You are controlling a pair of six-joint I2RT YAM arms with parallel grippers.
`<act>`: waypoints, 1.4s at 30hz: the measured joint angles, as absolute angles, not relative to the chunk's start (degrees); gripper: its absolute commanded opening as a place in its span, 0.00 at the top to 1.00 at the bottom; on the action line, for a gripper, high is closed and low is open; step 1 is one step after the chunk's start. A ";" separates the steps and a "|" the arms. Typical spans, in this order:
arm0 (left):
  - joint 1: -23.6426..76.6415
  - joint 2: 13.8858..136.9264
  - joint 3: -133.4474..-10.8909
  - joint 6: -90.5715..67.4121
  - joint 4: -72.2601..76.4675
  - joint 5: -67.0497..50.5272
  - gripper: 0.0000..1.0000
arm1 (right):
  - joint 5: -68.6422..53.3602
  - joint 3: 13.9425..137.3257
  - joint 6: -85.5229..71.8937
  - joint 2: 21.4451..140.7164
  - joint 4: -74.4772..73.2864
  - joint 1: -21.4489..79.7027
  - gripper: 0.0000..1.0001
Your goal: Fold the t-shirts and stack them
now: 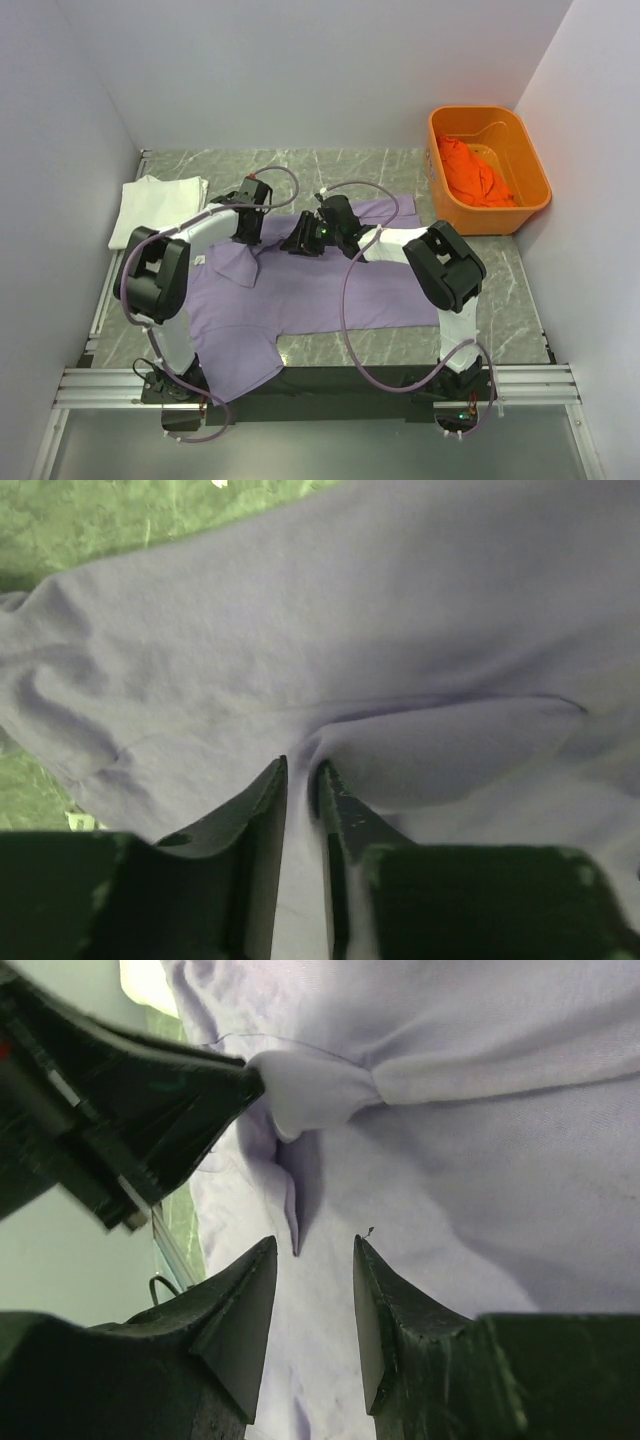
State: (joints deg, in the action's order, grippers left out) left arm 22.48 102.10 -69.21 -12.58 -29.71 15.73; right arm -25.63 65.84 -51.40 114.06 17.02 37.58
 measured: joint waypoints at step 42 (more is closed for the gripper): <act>37.32 101.27 -64.66 -38.83 -38.41 34.83 0.44 | -22.13 58.54 -42.94 107.28 13.98 33.69 0.57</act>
State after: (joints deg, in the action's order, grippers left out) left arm 37.32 101.27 -64.66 -38.83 -38.41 34.83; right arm -22.13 58.54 -42.94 107.28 13.98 33.69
